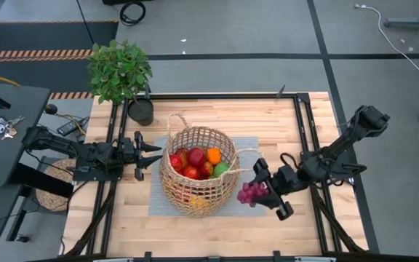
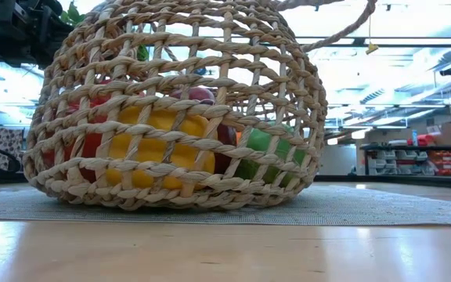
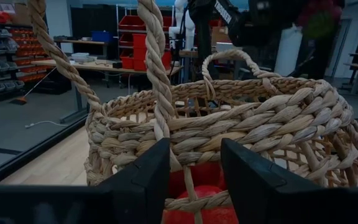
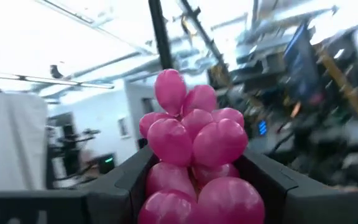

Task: Build produce basket
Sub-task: Put the grapes into the basket

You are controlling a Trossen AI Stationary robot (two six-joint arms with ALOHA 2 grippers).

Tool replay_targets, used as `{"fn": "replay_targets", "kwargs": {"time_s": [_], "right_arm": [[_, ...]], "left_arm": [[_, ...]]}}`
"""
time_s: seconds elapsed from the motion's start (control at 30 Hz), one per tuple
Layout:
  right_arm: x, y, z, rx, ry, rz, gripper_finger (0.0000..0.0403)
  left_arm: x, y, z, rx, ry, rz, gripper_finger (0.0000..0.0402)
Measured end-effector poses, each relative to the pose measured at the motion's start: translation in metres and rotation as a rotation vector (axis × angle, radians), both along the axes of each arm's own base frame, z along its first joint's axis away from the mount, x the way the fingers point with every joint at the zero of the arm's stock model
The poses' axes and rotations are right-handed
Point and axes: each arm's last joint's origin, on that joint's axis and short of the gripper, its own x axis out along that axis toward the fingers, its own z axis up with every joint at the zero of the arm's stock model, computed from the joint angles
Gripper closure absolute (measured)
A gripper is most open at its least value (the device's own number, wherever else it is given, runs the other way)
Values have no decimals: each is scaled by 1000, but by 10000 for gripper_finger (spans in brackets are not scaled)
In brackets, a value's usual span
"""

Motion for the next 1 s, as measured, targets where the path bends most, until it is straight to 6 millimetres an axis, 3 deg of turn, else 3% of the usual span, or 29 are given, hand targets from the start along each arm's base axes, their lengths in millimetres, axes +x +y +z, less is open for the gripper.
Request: {"fn": "replay_targets", "kwargs": {"time_s": [0.13,0.3,0.5,0.87,1.0], "right_arm": [[10,-4,22,-104,-14,-133,209],[36,-19,47,-265,166,-328,209],[68,-48,55,-294,361,-385,209],[135,-113,30,-240,674,-335,209],[161,-129,3,-250,765,-276,209]], "left_arm": [[0,0,0,0,0,0,250],[0,0,0,0,0,0,254],[0,0,0,0,0,0,249],[0,0,0,0,0,0,252],[0,0,0,0,0,0,249]]}}
